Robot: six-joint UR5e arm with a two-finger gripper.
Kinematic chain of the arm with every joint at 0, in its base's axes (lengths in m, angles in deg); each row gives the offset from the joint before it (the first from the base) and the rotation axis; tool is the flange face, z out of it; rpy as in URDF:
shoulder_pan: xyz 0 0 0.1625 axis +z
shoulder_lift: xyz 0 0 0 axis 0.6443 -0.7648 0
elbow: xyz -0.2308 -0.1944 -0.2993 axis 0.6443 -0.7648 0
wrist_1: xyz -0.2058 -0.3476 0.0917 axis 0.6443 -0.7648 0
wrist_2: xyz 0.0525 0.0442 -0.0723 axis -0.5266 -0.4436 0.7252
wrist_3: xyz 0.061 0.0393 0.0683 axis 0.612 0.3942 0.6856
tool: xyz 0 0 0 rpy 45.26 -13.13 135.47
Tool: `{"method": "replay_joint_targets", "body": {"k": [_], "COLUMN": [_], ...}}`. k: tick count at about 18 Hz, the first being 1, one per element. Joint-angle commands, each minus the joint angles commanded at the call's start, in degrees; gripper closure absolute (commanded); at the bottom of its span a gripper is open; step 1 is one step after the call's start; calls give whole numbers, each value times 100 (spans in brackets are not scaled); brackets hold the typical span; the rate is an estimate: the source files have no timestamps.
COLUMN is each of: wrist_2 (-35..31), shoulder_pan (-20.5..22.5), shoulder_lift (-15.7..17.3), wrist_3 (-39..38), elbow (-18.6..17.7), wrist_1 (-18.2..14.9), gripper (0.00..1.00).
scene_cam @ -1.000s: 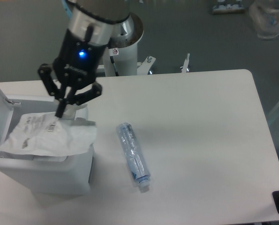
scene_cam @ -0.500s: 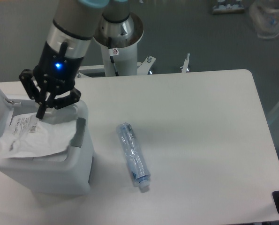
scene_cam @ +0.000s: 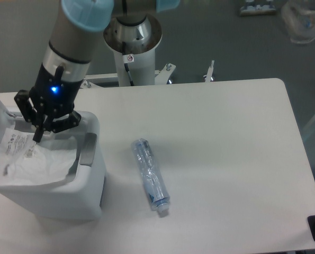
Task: Place the trash in the trash can
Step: 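Lift the bag and carry it over the white trash bin, then open the gripper to drop the bag into the bin, then move the gripper over the cap end of the clear bottle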
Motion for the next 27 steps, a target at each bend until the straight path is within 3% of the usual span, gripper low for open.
{"method": "replay_joint_targets", "body": {"k": [5,6,7,9,13,14,18,24,27], "wrist_2": [-159,-167,-167,-159,-141,-132,-150,-106,-97], "shoulder_pan": [0,0,0,17,166,263,395,1711,2205], "shoulder_lift": [26,35,35,61,219,272,404,360,37], "wrist_3": [35,53,88,97,88,97,79,-9,-385], "elbow": [-53,-18,35,192,369,378,369,238,237], "wrist_1": [-9,0,9,-26,-26,-18,-26,-26,209], "gripper": [100,59,33,21,11,5,1,0,0]}}
